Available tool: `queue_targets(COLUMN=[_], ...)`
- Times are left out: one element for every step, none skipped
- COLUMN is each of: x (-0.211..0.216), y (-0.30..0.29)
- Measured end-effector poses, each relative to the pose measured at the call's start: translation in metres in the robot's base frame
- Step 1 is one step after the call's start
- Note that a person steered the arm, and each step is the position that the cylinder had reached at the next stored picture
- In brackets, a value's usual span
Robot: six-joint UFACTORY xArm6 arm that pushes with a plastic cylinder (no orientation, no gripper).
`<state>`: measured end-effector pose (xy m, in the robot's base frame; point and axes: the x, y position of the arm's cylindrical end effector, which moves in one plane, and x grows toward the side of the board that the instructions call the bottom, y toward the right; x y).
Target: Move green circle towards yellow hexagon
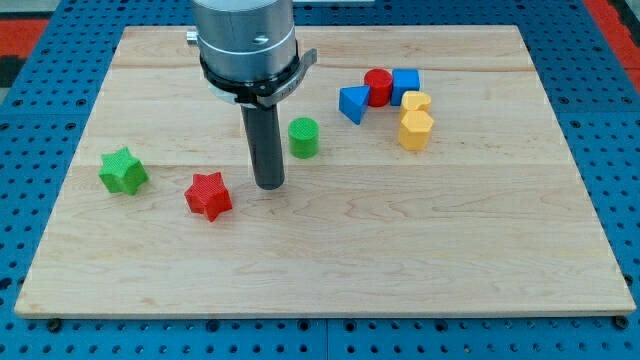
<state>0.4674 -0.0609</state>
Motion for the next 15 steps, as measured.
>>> queue_targets(x=[-0.01,-0.016,-0.022,-0.035,-0.043,-0.053,-0.068,-0.077,-0.081,-0.082,-0.082,-0.082,-0.082,-0.081,-0.083], y=[-0.008,-0.016,-0.016,-0.01,0.002,0.017,0.029,0.029,0.03,0.028,0.04,0.093,0.106,0.096,0.059])
